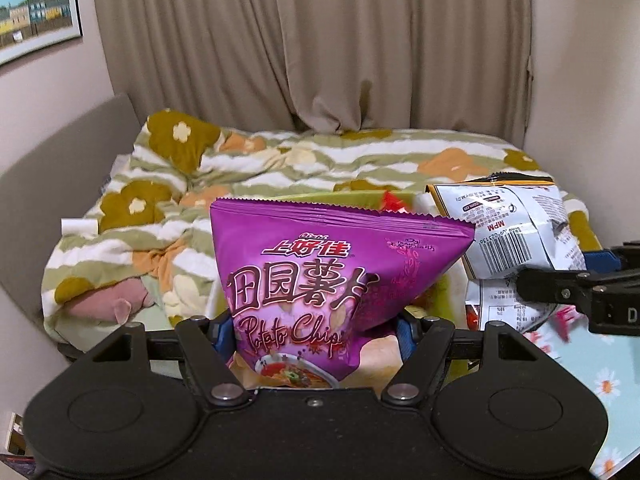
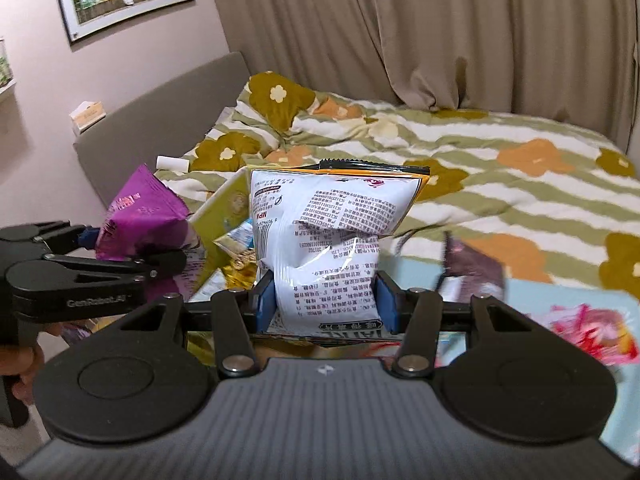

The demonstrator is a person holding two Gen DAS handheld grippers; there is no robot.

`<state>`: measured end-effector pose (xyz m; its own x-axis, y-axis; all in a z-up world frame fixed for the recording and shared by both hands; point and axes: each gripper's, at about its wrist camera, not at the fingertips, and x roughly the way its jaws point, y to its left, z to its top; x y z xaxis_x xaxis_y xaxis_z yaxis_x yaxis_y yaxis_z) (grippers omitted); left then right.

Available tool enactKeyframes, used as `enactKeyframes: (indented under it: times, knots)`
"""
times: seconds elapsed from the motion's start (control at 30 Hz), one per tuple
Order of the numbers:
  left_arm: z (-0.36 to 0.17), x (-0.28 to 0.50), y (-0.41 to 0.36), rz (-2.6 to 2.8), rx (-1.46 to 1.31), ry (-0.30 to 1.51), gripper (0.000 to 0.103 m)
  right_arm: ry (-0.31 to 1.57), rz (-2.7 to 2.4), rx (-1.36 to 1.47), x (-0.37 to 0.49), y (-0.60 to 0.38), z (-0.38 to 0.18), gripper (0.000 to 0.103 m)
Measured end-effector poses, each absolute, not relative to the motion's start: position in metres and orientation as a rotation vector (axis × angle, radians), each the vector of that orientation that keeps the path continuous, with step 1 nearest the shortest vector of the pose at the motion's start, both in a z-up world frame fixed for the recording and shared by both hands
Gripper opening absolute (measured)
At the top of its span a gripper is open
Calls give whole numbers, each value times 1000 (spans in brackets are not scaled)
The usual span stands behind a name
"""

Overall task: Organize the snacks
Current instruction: 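Carry both bags into the cardboard box and open both tools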

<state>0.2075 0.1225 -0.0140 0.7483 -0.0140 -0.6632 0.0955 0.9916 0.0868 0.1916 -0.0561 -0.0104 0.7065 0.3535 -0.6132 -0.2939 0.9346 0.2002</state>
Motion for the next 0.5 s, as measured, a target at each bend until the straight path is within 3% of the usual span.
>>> enactKeyframes:
  times: [0.27,0.33,0.37,0.5]
  knots:
    - [-40,247,156,-170,99,804,78,758,247,110,208,-2,-28,65]
    - [-41,250,161,-205,79,811,99,776,212,121,210,2,-31,65]
    - [-40,250,165,-210,72,797,103,783,198,126,207,4,-32,65]
    - [-37,245,173,-246,57,791,103,804,156,131,209,8,-33,66]
